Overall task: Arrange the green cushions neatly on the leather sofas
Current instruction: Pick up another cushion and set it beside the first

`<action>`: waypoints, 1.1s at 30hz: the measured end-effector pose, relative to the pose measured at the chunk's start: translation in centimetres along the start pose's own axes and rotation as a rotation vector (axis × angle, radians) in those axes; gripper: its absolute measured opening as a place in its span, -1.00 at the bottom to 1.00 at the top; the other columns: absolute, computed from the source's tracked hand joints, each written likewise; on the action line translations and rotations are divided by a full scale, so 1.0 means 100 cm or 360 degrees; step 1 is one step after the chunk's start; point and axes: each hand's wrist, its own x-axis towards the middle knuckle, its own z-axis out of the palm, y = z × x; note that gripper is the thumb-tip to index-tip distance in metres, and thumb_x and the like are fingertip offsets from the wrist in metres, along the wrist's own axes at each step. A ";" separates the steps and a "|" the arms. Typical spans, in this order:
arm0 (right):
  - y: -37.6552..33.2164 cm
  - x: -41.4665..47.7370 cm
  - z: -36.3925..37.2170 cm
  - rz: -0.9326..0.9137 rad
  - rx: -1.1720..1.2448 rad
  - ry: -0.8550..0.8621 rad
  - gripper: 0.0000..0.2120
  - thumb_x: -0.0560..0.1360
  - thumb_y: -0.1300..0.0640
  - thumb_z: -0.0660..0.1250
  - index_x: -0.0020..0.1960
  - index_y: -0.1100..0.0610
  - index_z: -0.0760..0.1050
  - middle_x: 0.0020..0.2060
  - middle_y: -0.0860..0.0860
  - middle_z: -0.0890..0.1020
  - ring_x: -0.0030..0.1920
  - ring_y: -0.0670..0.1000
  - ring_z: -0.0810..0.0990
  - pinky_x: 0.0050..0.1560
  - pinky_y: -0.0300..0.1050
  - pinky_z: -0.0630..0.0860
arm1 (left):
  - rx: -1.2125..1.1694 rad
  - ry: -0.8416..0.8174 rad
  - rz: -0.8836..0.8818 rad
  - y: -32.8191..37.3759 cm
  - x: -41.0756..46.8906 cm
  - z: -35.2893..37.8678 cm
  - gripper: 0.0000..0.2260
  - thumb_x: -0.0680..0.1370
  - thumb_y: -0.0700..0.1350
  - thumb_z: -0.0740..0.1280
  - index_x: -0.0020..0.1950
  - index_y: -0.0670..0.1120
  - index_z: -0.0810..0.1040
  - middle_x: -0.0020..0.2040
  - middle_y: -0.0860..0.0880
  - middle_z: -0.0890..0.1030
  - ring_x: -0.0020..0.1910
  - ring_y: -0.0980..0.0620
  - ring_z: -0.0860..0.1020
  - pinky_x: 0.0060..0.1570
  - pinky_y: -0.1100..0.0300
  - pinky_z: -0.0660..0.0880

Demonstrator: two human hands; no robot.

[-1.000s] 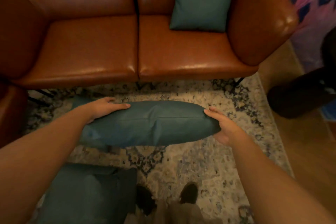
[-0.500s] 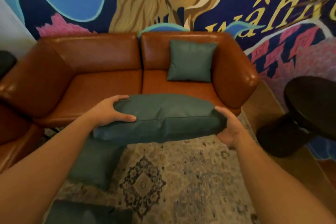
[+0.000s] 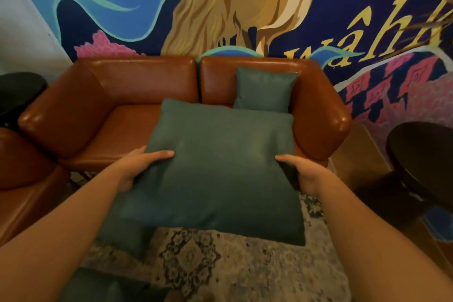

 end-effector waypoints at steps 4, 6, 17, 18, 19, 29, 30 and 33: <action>-0.019 0.007 0.018 -0.0054 0.0150 -0.0057 -0.57 0.49 -0.17 0.48 0.29 -0.03 0.58 0.19 0.12 0.68 0.19 0.21 0.62 0.06 0.19 0.55 | -0.0220 0.0074 0.0205 0.003 0.013 0.003 -0.15 0.26 0.25 0.68 0.44 0.03 0.46 0.20 -0.05 0.72 0.10 -0.12 0.73 -0.01 -0.01 0.67; -0.030 0.017 0.032 -0.0095 0.0276 -0.0087 -0.58 0.48 -0.34 0.43 0.20 -0.10 0.57 0.11 0.00 0.67 0.10 0.13 0.59 0.00 0.19 0.50 | -0.0315 0.0201 0.0179 0.008 0.027 -0.004 0.00 0.18 0.36 0.67 0.51 0.12 0.35 0.27 0.01 0.67 0.17 -0.10 0.69 0.13 -0.12 0.64; -0.092 0.123 0.106 -0.0321 0.0453 0.0011 -0.24 0.37 -0.40 0.47 0.45 -0.04 0.51 0.17 -0.08 0.71 0.17 0.01 0.62 0.29 0.14 0.47 | -0.0268 0.0136 0.0092 0.056 0.116 -0.068 0.22 -0.17 0.38 0.70 0.45 0.30 0.34 0.22 0.11 0.60 0.17 -0.08 0.59 0.16 -0.27 0.57; -0.101 0.138 0.115 -0.0334 0.0458 0.0039 -0.19 0.35 -0.41 0.47 0.48 -0.05 0.47 0.16 -0.09 0.69 0.17 0.01 0.60 0.31 0.14 0.46 | -0.0248 0.0122 0.0077 0.063 0.131 -0.078 0.19 -0.10 0.35 0.73 0.47 0.30 0.32 0.25 0.10 0.59 0.20 -0.10 0.58 0.19 -0.31 0.55; -0.109 0.149 0.122 -0.0330 0.0451 0.0062 -0.14 0.33 -0.42 0.48 0.52 -0.05 0.44 0.19 -0.10 0.66 0.21 0.02 0.58 0.35 0.17 0.43 | -0.0254 0.0120 0.0077 0.070 0.142 -0.085 0.12 -0.01 0.30 0.74 0.49 0.28 0.33 0.27 0.09 0.58 0.22 -0.11 0.57 0.22 -0.36 0.53; -0.185 0.252 0.166 -0.0401 0.0312 0.0146 -0.31 0.28 -0.38 0.60 0.30 -0.10 0.54 0.18 -0.14 0.67 0.25 0.04 0.56 0.43 0.14 0.42 | -0.0279 0.0204 0.0005 0.149 0.255 -0.135 -0.25 0.25 0.45 0.50 0.28 0.02 0.64 0.07 -0.01 0.76 0.07 -0.09 0.67 -0.06 -0.02 0.53; -0.191 0.261 0.167 -0.0394 0.0295 0.0174 -0.32 0.30 -0.36 0.58 0.31 -0.09 0.54 0.20 -0.13 0.66 0.25 0.06 0.55 0.42 0.16 0.42 | -0.0263 0.0212 0.0012 0.153 0.268 -0.138 -0.26 0.24 0.45 0.51 0.24 0.00 0.66 0.02 -0.03 0.77 0.04 -0.12 0.68 -0.03 -0.04 0.54; -0.214 0.293 0.166 -0.0367 0.0322 0.0231 -0.21 0.29 -0.35 0.59 0.44 -0.14 0.49 0.35 -0.09 0.61 0.34 0.09 0.54 0.45 0.25 0.41 | -0.0191 0.0223 0.0017 0.173 0.308 -0.140 -0.19 0.17 0.51 0.56 0.19 -0.05 0.69 -0.02 -0.06 0.78 0.02 -0.18 0.72 0.09 -0.19 0.62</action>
